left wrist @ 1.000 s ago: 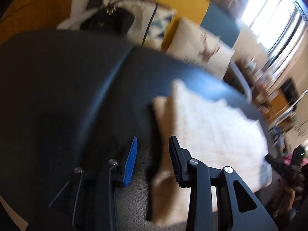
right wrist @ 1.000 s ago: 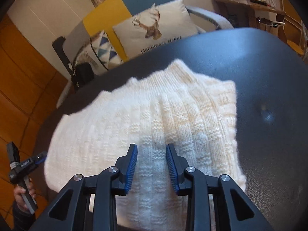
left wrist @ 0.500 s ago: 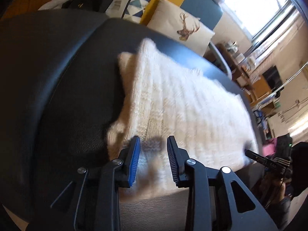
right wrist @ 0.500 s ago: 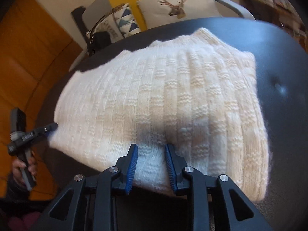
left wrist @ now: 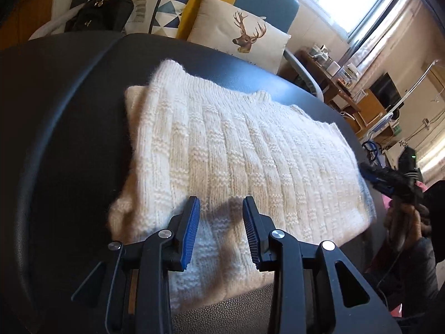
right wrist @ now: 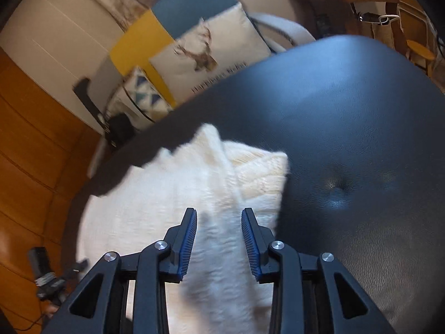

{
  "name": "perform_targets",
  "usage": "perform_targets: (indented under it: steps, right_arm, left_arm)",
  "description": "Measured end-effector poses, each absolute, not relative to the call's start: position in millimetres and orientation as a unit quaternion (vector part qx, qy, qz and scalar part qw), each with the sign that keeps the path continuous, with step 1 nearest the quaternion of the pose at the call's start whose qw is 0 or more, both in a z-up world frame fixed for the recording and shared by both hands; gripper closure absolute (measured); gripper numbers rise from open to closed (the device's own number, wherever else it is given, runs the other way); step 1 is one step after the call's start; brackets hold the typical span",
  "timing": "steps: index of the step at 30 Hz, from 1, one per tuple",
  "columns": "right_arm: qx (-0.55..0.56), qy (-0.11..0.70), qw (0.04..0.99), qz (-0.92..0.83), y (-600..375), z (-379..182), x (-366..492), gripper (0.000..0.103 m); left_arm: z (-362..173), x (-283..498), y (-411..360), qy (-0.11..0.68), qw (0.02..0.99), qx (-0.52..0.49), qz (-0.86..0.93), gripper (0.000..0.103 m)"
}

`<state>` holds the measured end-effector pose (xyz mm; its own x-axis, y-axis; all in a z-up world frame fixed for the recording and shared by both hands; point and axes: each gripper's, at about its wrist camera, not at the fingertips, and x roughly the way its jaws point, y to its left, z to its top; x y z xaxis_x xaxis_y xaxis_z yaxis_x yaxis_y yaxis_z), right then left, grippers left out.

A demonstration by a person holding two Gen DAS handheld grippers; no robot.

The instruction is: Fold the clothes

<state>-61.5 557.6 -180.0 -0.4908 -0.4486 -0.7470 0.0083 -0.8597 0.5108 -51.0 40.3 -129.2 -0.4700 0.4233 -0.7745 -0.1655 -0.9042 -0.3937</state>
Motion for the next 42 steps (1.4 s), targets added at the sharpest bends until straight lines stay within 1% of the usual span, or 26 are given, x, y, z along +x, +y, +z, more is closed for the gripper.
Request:
perform_targets:
  steps: [1,2,4,6,7,8,9,10,12,14,15,16,17,20,21,23,26,28,31,32,34,36,38,40,42]
  right_arm:
    - [0.500,-0.207,0.138,-0.830,551,-185,-64,0.071]
    - [0.509,-0.179,0.138,-0.830,544,-187,-63,0.082]
    - [0.500,-0.156,0.151,-0.838,535,-173,-53,0.091]
    - [0.484,-0.138,0.161,-0.849,529,-156,-42,0.091]
    - [0.487,-0.115,0.148,-0.853,527,-154,-40,0.091]
    - [0.499,-0.088,0.123,-0.853,527,-160,-41,0.091]
    - [0.512,-0.079,0.104,-0.849,530,-169,-44,0.091]
    - [0.520,-0.091,0.101,-0.844,534,-179,-46,0.090]
    - [0.505,-0.133,0.099,-0.847,545,-180,-47,0.083]
    - [0.471,-0.158,0.099,-0.862,550,-165,-46,0.077]
    - [0.457,-0.164,0.104,-0.868,549,-157,-46,0.077]
    - [0.447,-0.167,0.113,-0.872,545,-149,-49,0.076]
    - [0.442,-0.165,0.124,-0.873,537,-143,-53,0.076]
    - [0.448,-0.138,0.161,-0.868,501,-138,-70,0.076]
    - [0.454,-0.128,0.169,-0.865,487,-140,-78,0.076]
    - [0.475,-0.102,0.170,-0.857,463,-158,-91,0.076]
    - [0.492,-0.057,0.149,-0.856,446,-185,-104,0.076]
    - [0.500,-0.057,0.139,-0.853,444,-188,-108,0.076]
    - [0.485,-0.065,0.138,-0.861,447,-172,-101,0.075]
    - [0.479,-0.070,0.146,-0.862,446,-166,-98,0.074]
    - [0.469,-0.087,0.182,-0.860,441,-155,-91,0.073]
    - [0.463,-0.084,0.217,-0.855,424,-148,-93,0.073]
    - [0.470,-0.067,0.243,-0.846,404,-153,-99,0.074]
    - [0.489,-0.037,0.238,-0.839,386,-167,-110,0.074]
    - [0.507,-0.008,0.233,-0.830,368,-182,-121,0.075]
  left_arm:
    - [-129,-47,40,-0.125,0.177,-0.487,0.846,0.069]
    - [-129,-44,39,-0.116,0.180,-0.490,0.845,0.069]
    - [-129,-37,40,-0.097,0.188,-0.495,0.843,0.069]
    - [-133,-29,42,-0.067,0.179,-0.499,0.845,0.069]
    - [-136,-25,41,-0.059,0.177,-0.500,0.846,0.069]
    - [-137,-23,38,-0.073,0.179,-0.498,0.845,0.069]
    - [-136,-23,36,-0.089,0.184,-0.503,0.840,0.069]
    - [-133,-24,34,-0.106,0.192,-0.506,0.834,0.069]
    - [-123,-25,28,-0.136,0.205,-0.497,0.832,0.068]
    - [-107,-29,26,-0.139,0.214,-0.473,0.844,0.068]
    - [-101,-33,28,-0.138,0.213,-0.459,0.851,0.068]
    - [-95,-37,30,-0.136,0.212,-0.446,0.859,0.065]
    - [-92,-42,33,-0.135,0.212,-0.441,0.862,0.063]
    - [-97,-59,45,-0.125,0.197,-0.444,0.865,0.063]
    - [-107,-62,46,-0.119,0.183,-0.459,0.861,0.063]
    - [-128,-61,41,-0.108,0.159,-0.488,0.852,0.064]
    - [-134,-41,30,-0.125,0.165,-0.471,0.857,0.064]
    - [-127,-39,24,-0.145,0.169,-0.468,0.855,0.064]
    - [-110,-48,19,-0.181,0.184,-0.447,0.856,0.063]
    - [-103,-54,20,-0.180,0.186,-0.434,0.863,0.063]
    - [-97,-69,30,-0.169,0.192,-0.426,0.868,0.060]
    - [-98,-83,41,-0.153,0.190,-0.429,0.870,0.060]
    - [-109,-94,51,-0.129,0.172,-0.448,0.868,0.060]
    - [-131,-95,54,-0.107,0.146,-0.470,0.864,0.060]
    - [-136,-83,45,-0.117,0.155,-0.442,0.876,0.060]
